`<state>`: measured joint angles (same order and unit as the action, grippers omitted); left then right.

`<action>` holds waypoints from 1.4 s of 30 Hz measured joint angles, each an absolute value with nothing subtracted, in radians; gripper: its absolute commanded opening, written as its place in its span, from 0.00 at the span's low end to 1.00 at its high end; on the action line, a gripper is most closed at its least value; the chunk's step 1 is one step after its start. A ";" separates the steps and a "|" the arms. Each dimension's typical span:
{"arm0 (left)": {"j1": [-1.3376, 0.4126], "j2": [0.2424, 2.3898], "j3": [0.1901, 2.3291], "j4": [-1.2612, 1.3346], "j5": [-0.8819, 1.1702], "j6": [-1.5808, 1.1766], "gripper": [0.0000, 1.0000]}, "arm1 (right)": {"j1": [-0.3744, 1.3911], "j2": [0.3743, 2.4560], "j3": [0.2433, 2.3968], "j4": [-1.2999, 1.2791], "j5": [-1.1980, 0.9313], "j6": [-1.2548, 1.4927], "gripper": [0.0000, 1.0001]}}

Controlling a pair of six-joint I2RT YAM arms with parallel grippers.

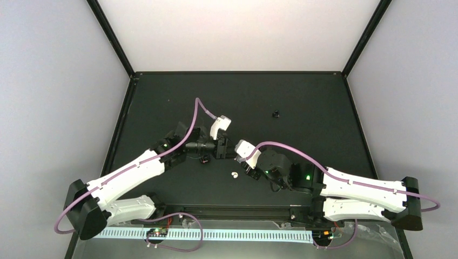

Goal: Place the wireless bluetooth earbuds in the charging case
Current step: Pick up the charging case at the center of the board.

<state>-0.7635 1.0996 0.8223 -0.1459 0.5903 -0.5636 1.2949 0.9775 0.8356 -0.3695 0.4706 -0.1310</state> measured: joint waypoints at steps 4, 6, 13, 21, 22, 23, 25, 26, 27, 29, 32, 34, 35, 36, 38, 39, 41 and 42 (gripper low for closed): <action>-0.765 1.111 0.822 -0.137 0.592 -0.581 0.35 | 1.296 0.978 0.836 -0.359 0.479 -0.133 0.30; -0.767 1.115 0.822 -0.127 0.593 -0.587 0.34 | 1.296 0.979 0.836 -0.356 0.484 -0.134 0.30; -0.768 1.116 0.822 -0.103 0.600 -0.606 0.34 | 1.296 0.983 0.836 -0.335 0.489 -0.134 0.30; -0.768 1.127 0.822 -0.088 0.611 -0.626 0.13 | 1.296 0.985 0.836 -0.329 0.495 -0.135 0.30; -0.768 1.127 0.822 -0.087 0.610 -0.627 0.08 | 1.296 0.985 0.836 -0.329 0.496 -0.136 0.32; -0.768 1.127 0.822 -0.087 0.610 -0.630 0.03 | 1.296 0.986 0.836 -0.329 0.496 -0.136 0.35; -0.768 1.127 0.822 -0.087 0.610 -0.629 0.01 | 1.296 0.986 0.836 -0.329 0.496 -0.136 0.52; -0.768 1.127 0.822 -0.086 0.610 -0.629 0.02 | 1.296 0.987 0.836 -0.329 0.495 -0.136 0.63; -0.768 1.127 0.821 -0.084 0.610 -0.628 0.01 | 1.296 0.988 0.836 -0.328 0.494 -0.129 0.72; -0.768 1.124 0.815 -0.079 0.606 -0.625 0.02 | 1.296 0.989 0.836 -0.330 0.488 -0.122 0.84; -0.768 1.098 0.808 -0.081 0.572 -0.612 0.02 | 1.296 0.982 0.847 -0.344 0.466 -0.085 0.93; -0.767 1.061 0.807 -0.080 0.537 -0.595 0.02 | 1.296 0.964 0.871 -0.357 0.456 -0.057 0.97; -0.764 1.036 0.807 -0.080 0.516 -0.585 0.01 | 1.296 0.947 0.891 -0.362 0.450 -0.044 0.99; -0.759 1.007 0.807 -0.076 0.495 -0.574 0.02 | 1.293 0.925 0.916 -0.363 0.443 -0.031 1.00; -0.751 0.947 0.798 -0.055 0.468 -0.547 0.02 | 1.280 0.870 0.975 -0.360 0.429 -0.001 1.00; -0.746 0.907 0.785 -0.028 0.453 -0.529 0.01 | 1.268 0.844 1.007 -0.355 0.418 0.014 1.00; -0.740 0.832 0.742 0.042 0.445 -0.499 0.02 | 1.247 0.801 1.055 -0.336 0.402 0.040 1.00; -0.739 0.782 0.705 0.092 0.445 -0.484 0.02 | 1.239 0.782 1.075 -0.327 0.390 0.055 1.00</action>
<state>-0.7387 0.7822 0.7052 0.0921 0.4446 -0.4839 1.2392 0.7822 1.0752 -0.3271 0.3904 0.0547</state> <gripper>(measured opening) 0.222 1.000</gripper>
